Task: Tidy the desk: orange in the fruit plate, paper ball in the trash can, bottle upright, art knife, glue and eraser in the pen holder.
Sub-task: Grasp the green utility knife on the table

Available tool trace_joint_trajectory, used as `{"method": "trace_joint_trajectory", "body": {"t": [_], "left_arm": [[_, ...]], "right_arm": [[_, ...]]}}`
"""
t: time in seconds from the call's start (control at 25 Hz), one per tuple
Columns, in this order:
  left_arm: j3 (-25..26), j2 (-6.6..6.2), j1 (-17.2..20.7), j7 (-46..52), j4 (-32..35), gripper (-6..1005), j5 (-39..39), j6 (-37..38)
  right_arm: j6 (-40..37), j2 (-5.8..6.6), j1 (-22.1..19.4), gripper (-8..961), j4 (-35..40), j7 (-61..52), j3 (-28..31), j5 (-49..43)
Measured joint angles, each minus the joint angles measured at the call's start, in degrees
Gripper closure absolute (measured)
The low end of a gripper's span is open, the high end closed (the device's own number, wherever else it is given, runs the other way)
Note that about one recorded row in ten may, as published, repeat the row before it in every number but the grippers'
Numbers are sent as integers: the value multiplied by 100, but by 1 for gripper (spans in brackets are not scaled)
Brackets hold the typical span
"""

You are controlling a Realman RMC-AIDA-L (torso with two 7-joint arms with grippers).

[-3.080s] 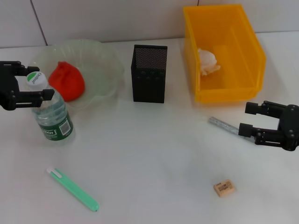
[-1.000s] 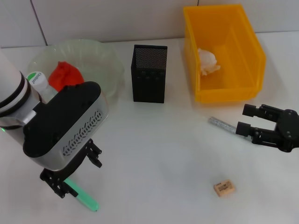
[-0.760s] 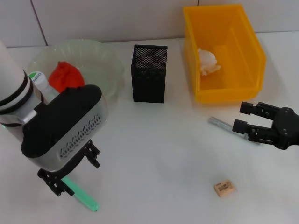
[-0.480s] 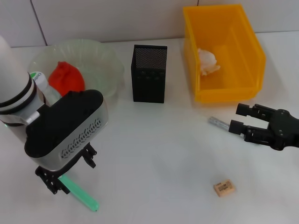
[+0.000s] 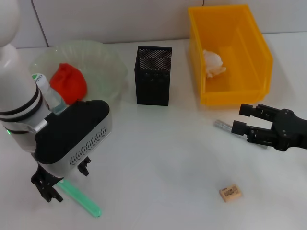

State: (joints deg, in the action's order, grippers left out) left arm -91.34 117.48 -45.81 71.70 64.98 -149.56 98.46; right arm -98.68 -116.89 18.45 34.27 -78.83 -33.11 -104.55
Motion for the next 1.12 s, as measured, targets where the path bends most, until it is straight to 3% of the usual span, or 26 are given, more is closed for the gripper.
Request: {"method": "trace_joint_trajectory", "body": {"t": [1.12], "left_arm": [[-250, 108, -130, 146, -381, 283, -349, -301]], "right_arm": [[60, 39, -14, 221, -26, 70, -28, -31]]}}
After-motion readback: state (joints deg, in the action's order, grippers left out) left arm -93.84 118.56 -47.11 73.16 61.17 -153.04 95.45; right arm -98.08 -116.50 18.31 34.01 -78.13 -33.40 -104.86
